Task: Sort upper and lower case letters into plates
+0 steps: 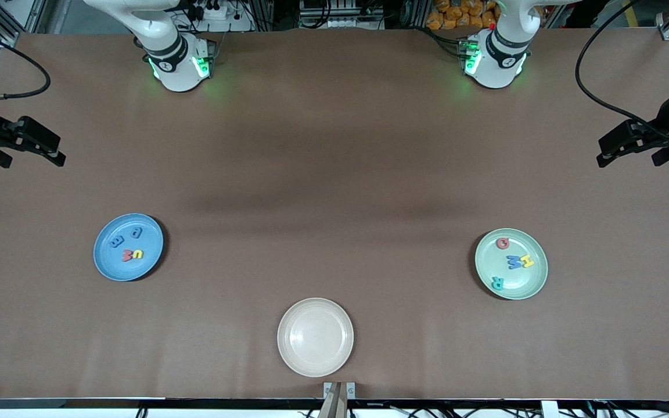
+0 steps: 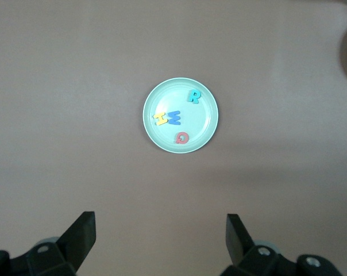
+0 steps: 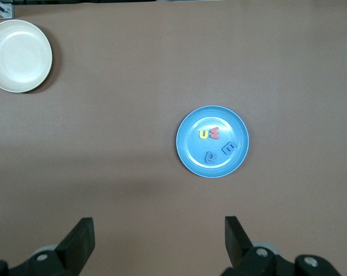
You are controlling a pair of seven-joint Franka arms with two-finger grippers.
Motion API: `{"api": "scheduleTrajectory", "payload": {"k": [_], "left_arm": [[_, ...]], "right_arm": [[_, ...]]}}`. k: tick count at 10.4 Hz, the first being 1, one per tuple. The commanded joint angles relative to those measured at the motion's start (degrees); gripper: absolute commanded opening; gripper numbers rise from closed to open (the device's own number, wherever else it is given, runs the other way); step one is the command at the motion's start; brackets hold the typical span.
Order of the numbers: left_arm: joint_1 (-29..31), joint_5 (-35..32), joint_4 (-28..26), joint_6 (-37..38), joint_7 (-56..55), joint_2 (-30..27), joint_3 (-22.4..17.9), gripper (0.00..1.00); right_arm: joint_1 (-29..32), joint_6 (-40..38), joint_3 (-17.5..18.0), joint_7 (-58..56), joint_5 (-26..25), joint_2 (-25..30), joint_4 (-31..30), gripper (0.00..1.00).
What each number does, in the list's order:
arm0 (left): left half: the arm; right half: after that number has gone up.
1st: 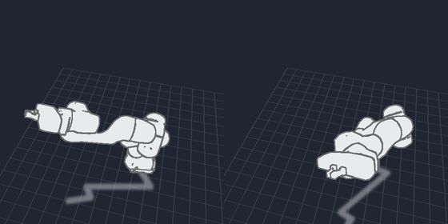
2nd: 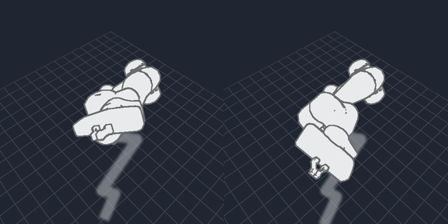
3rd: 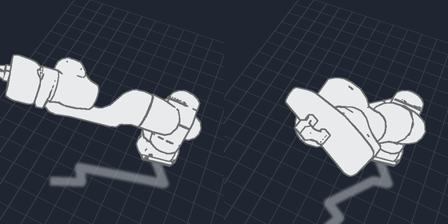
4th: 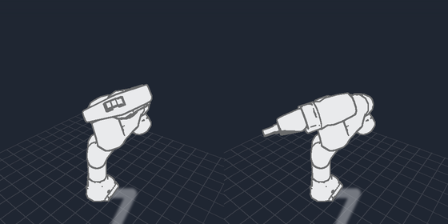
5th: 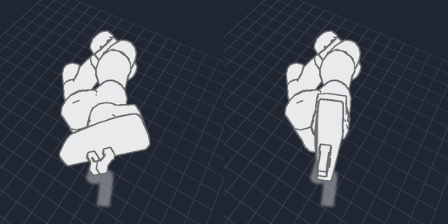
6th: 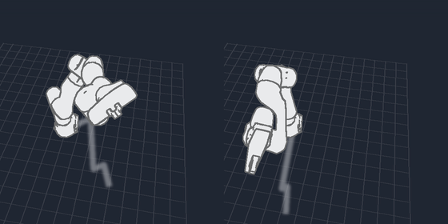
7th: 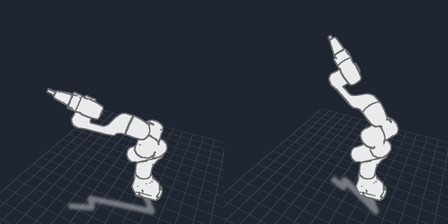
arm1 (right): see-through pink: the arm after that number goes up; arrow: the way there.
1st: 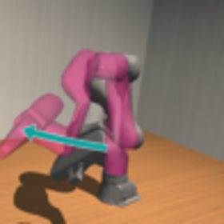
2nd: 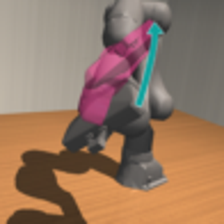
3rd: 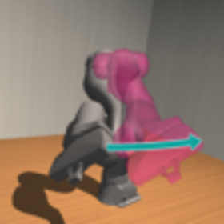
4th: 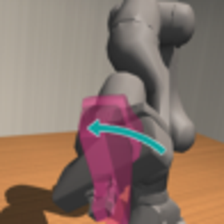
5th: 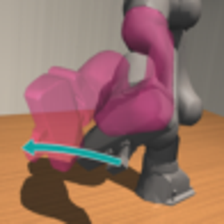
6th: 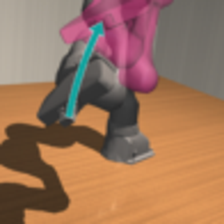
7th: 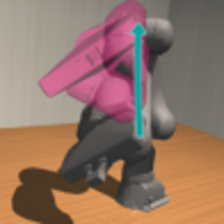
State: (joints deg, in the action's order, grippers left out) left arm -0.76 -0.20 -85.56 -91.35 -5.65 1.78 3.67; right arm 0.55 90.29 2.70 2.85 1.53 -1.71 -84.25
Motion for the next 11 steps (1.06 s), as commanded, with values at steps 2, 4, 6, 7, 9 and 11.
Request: {"api": "scheduleTrajectory", "payload": {"k": [2, 4, 6, 7, 9, 11], "left_arm": [[0.4, 1.17, -0.04, 0.73, 0.9, -1.16, 0.11, 1.0], [0.4, 1.17, -0.04, 0.82, 0.9, -1.25, 0.11, 1.0], [0.4, 1.34, 0.39, 1.69, 0.9, -1.25, 0.2, 1.0], [0.4, 1.35, 1.27, 2.74, 0.9, -1.25, 0.11, 1.0], [0.4, 1.35, 1.37, 3.28, 0.99, -1.25, 0.11, 1.0], [0.4, 1.35, 1.37, 3.37, 0.99, -1.34, 0.03, 1.0]], "right_arm": [[0.33, -1.17, 0.38, 1.37, -1.0, -0.48, 1.45, 1.0], [0.42, -1.17, 0.29, 1.37, -1.17, -0.66, 1.37, 1.0], [0.42, -1.17, 0.29, 1.37, -1.26, -0.75, 1.37, 1.0], [0.51, -1.17, 0.29, 1.37, -1.26, -0.75, 1.19, 1.0], [0.51, -1.17, 0.29, 1.37, -1.26, -0.84, 1.19, 1.0], [0.51, -1.25, 0.29, 1.37, -1.26, -0.75, 1.1, 1.0]]}}
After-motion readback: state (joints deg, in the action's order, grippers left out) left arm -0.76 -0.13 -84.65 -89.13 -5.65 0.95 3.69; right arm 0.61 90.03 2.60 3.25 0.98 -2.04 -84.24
